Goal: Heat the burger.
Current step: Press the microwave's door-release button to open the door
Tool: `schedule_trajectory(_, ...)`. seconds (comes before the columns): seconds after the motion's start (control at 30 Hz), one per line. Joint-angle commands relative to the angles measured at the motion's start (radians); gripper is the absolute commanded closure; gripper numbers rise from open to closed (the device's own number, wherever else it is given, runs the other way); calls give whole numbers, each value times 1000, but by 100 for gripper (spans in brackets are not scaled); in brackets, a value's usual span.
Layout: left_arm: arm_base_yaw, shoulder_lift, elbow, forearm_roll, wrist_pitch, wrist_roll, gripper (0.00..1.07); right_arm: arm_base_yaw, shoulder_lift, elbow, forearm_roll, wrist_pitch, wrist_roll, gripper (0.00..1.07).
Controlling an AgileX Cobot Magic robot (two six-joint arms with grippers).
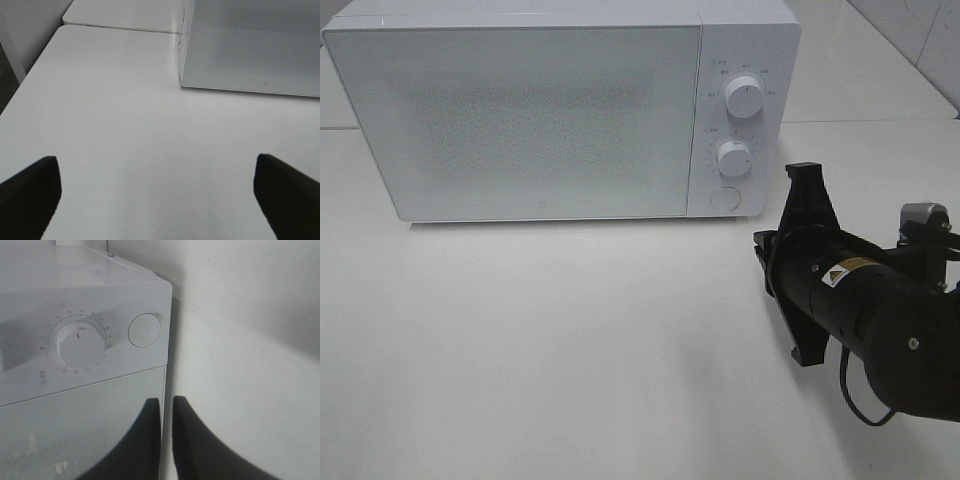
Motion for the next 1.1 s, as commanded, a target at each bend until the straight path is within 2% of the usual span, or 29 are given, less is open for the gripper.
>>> schedule_trajectory(0.03, 1, -19, 4, -5, -7, -2, 6, 5, -2, -7, -5, 4, 24, 107)
schedule_trajectory(0.33, 1, -19, 4, -5, -7, -2, 6, -1, -2, -10, 19, -11, 23, 107)
schedule_trajectory(0.5, 1, -19, 4, -4, -7, -2, 6, -35, 41, -53, -29, -22, 17, 107)
schedule_trajectory(0.67, 1, -19, 4, -4, -7, -2, 6, -89, 118, -142, -89, -20, 26, 107)
schedule_trajectory(1.1, 1, -19, 4, -4, -7, -2, 6, -164, 228, -259, -150, 9, 48, 107)
